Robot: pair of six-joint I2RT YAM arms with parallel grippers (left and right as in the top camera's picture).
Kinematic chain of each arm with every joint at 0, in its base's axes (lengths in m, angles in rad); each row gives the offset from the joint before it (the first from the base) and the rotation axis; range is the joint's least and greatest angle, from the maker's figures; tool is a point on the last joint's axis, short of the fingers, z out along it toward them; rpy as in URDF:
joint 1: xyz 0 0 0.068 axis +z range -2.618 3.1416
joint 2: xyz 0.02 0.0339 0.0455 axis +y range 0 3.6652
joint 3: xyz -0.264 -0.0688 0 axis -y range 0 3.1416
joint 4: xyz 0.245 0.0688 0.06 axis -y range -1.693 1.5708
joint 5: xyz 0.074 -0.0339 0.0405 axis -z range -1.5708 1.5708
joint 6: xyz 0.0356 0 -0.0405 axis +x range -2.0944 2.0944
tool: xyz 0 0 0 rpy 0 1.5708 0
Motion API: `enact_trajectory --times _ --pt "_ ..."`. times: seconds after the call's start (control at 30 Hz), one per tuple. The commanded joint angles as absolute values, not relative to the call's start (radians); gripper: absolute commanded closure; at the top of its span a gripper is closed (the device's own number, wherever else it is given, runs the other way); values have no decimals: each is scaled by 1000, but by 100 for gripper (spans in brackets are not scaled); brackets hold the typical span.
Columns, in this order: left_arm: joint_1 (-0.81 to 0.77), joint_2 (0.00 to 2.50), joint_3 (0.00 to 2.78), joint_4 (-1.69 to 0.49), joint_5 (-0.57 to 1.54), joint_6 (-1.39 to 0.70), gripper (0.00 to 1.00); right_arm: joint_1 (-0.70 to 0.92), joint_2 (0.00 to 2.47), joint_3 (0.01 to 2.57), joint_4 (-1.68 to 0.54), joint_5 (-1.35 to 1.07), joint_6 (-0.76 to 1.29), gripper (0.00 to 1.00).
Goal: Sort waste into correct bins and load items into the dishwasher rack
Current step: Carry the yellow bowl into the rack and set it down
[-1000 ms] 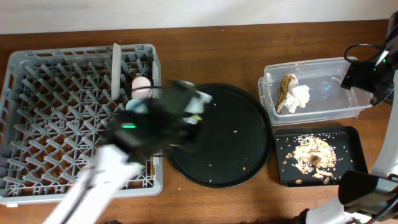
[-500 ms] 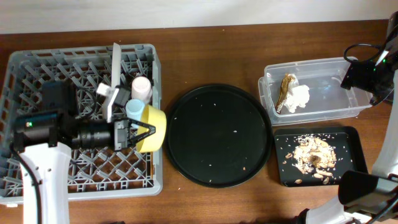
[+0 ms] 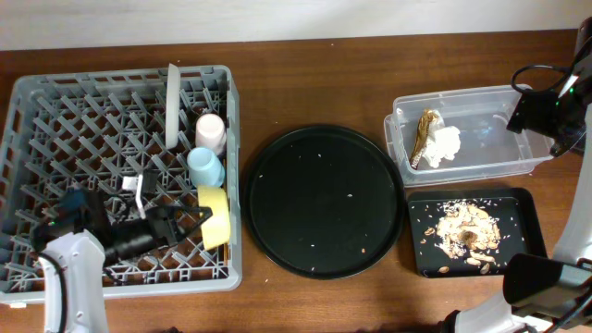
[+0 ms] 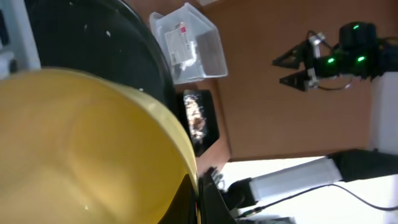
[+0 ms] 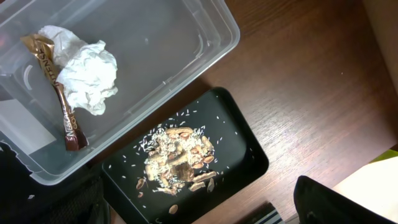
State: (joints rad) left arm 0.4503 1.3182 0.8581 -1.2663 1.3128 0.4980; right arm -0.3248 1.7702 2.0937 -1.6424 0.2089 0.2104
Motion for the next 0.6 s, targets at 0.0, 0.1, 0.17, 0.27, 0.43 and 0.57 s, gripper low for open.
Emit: enact_trajectory --times 0.0,0.1,0.17,0.27,0.43,0.57 --pt "457 1353 819 -1234 1496 521 100 -327 1763 2109 -1642 218 218 1" --pt "457 1403 819 -1203 1565 521 100 -327 1763 2109 -1642 218 218 1" --pt "457 1431 819 -1177 1551 521 100 -327 1763 2109 -1642 218 218 1" --pt "458 1486 819 -1150 1496 521 100 -327 1763 2109 -1642 218 218 1" --pt "503 1542 819 -1145 1364 521 100 -327 1763 2109 -1642 218 218 1" --pt "588 1542 821 -1146 1292 510 100 -327 1763 2109 -1642 218 218 1"
